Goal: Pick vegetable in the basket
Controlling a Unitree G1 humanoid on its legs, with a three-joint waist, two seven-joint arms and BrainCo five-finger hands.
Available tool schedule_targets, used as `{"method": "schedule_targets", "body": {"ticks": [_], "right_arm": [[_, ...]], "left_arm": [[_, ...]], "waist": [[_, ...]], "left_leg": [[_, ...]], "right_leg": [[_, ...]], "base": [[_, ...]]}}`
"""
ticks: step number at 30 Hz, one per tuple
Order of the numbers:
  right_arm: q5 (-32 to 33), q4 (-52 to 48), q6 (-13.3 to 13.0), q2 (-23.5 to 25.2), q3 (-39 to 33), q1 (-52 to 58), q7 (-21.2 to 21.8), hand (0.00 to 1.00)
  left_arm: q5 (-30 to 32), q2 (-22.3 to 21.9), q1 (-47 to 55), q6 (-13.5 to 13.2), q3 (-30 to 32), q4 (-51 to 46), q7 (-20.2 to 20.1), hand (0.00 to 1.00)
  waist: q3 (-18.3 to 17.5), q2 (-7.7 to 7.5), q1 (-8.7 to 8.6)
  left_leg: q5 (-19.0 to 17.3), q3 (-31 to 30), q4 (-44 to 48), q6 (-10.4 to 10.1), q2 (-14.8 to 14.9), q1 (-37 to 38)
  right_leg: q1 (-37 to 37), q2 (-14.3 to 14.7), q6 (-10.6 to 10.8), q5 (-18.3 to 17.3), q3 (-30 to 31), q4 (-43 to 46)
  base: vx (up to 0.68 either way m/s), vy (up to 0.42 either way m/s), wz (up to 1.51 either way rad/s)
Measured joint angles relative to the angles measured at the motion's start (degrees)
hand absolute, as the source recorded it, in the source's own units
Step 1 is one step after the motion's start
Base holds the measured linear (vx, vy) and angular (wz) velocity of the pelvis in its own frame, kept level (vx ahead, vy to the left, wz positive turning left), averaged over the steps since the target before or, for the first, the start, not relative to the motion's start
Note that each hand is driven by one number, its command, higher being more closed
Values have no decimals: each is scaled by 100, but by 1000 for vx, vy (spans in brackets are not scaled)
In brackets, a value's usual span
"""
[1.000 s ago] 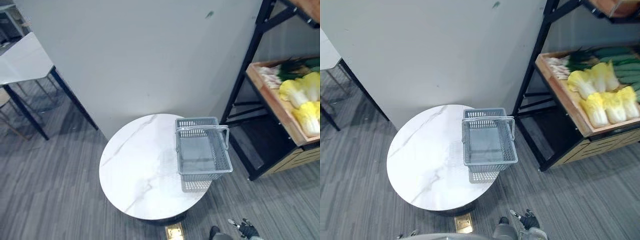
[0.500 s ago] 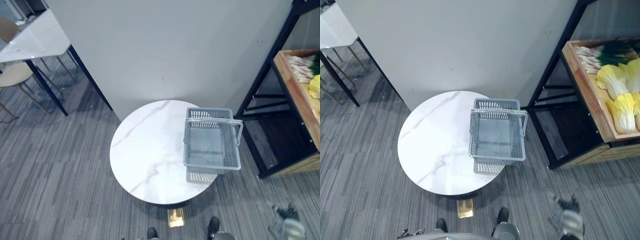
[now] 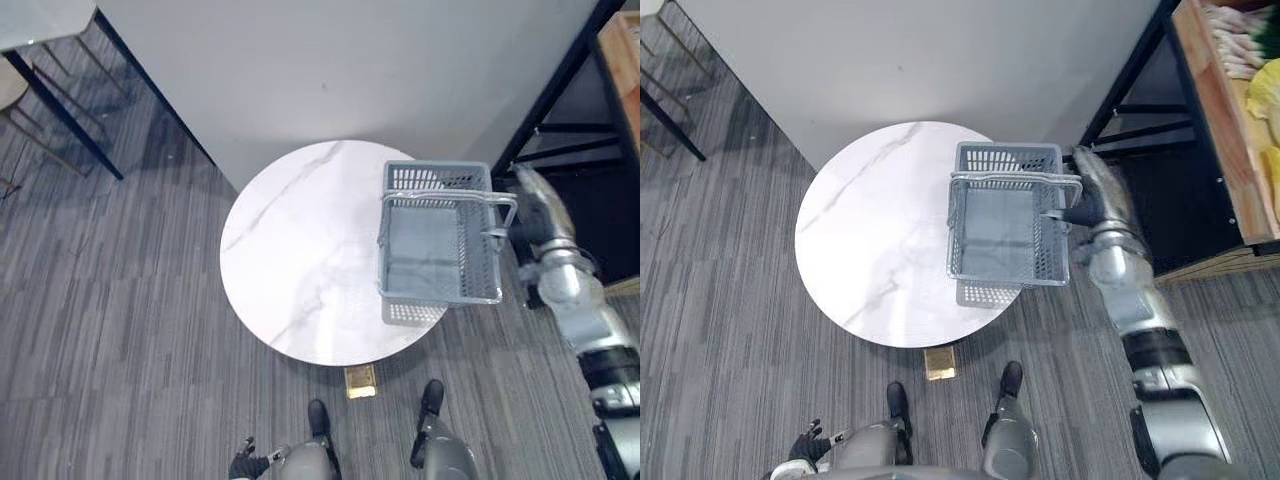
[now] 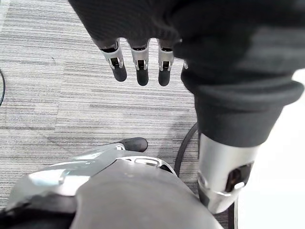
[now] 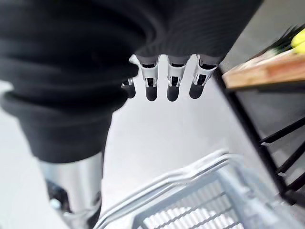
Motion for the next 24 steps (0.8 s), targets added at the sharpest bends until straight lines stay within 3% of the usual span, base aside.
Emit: {"method": "schedule_targets", "body": {"ticks": [9, 17, 24], "right_arm": [[-414, 959, -61, -493, 1237, -1798, 365, 0], [-453, 1774, 9, -610, 1461, -2733, 408, 0], [-455, 2032, 35, -763, 1448, -2847, 407, 0]], "left_arm": [[-46, 37, -190, 4, 11, -6, 9, 0], [-75, 72, -391, 4, 13, -2, 27, 0], [-238, 92, -435, 2, 9, -2, 26, 0]], "waist": [[406, -39, 97], [641, -49, 160], [738, -56, 159]], "left_leg": [[20, -199, 55, 30, -18, -187], [24, -188, 140, 51, -2, -390], [24, -206, 178, 51, 1, -488]], "right_leg": [[-65, -28, -56, 63, -64, -1], [-252, 2, -106, 159, 27, -46], [-272, 17, -110, 244, 51, -166]], "base": [[5, -1, 9], [-9, 2, -3], [0, 0, -1]]}}
